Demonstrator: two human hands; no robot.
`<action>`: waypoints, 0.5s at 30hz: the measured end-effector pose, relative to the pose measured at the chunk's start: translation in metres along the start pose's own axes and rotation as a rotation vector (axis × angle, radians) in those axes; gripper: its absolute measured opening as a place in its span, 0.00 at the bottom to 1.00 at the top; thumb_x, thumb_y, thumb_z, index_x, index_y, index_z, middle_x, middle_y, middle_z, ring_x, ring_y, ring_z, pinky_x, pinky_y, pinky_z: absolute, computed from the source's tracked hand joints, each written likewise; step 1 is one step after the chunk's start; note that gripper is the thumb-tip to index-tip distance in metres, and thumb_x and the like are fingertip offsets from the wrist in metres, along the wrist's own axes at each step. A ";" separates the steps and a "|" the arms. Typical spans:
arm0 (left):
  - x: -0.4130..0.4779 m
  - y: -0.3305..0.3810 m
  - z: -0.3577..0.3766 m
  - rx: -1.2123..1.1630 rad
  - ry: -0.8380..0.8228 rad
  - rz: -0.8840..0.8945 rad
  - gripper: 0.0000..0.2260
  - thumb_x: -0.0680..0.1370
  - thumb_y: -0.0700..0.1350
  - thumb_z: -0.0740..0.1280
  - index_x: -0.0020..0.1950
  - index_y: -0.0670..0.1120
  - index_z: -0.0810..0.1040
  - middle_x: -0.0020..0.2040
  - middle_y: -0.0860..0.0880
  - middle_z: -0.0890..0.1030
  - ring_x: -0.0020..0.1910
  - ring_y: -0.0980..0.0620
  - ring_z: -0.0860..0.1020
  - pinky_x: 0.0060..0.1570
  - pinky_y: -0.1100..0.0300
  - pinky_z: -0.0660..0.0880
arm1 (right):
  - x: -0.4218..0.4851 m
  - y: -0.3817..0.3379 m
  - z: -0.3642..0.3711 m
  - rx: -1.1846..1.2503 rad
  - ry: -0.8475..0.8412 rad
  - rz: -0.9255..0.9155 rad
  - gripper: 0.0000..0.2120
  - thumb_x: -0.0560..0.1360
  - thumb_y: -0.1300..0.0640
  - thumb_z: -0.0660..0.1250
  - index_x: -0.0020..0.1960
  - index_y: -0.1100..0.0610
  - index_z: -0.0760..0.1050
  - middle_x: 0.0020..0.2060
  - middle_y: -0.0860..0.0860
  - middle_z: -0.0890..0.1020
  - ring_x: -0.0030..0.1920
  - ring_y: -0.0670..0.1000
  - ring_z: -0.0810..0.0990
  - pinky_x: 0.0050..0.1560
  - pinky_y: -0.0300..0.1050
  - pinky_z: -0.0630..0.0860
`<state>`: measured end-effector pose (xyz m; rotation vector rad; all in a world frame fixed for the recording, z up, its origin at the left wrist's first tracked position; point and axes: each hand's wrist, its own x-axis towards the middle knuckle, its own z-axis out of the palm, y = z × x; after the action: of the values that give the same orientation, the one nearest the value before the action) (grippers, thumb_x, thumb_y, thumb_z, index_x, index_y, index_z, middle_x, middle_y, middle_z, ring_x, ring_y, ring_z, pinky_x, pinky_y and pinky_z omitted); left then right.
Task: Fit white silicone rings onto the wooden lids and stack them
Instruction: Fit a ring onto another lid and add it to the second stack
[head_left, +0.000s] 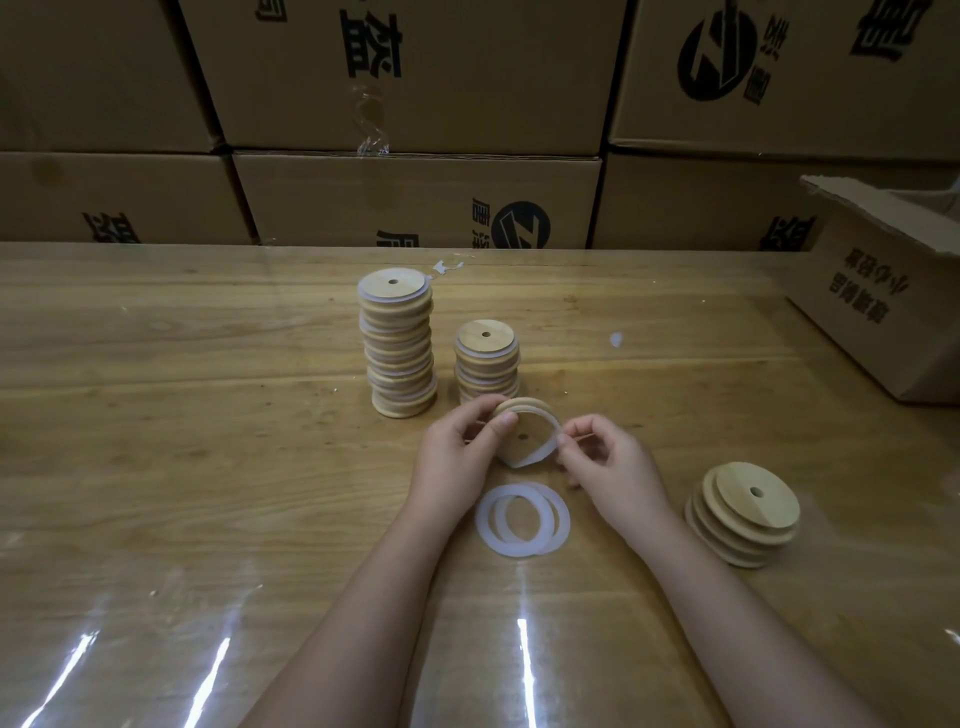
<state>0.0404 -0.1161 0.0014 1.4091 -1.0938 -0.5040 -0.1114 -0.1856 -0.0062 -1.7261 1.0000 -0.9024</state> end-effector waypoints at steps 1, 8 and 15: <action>0.000 0.000 -0.001 -0.023 -0.002 -0.016 0.10 0.75 0.44 0.69 0.46 0.61 0.79 0.44 0.59 0.84 0.45 0.61 0.80 0.48 0.65 0.76 | 0.000 0.000 0.000 -0.007 0.002 -0.001 0.05 0.72 0.55 0.69 0.39 0.48 0.75 0.36 0.49 0.81 0.33 0.48 0.77 0.37 0.47 0.77; -0.002 0.003 0.003 -0.037 -0.051 -0.036 0.08 0.75 0.42 0.69 0.48 0.56 0.79 0.44 0.55 0.83 0.43 0.53 0.80 0.46 0.49 0.79 | -0.001 -0.001 0.001 0.010 0.090 -0.019 0.09 0.72 0.58 0.69 0.38 0.46 0.75 0.34 0.50 0.80 0.36 0.57 0.79 0.41 0.58 0.79; -0.004 0.006 0.004 0.031 -0.064 0.048 0.12 0.74 0.42 0.71 0.50 0.59 0.77 0.45 0.59 0.81 0.42 0.62 0.77 0.43 0.66 0.74 | -0.004 -0.005 0.000 0.006 0.097 -0.080 0.13 0.72 0.59 0.69 0.39 0.41 0.75 0.31 0.47 0.80 0.35 0.56 0.79 0.38 0.56 0.78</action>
<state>0.0333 -0.1133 0.0053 1.3980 -1.1888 -0.5028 -0.1117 -0.1811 -0.0020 -1.7416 0.9957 -1.0474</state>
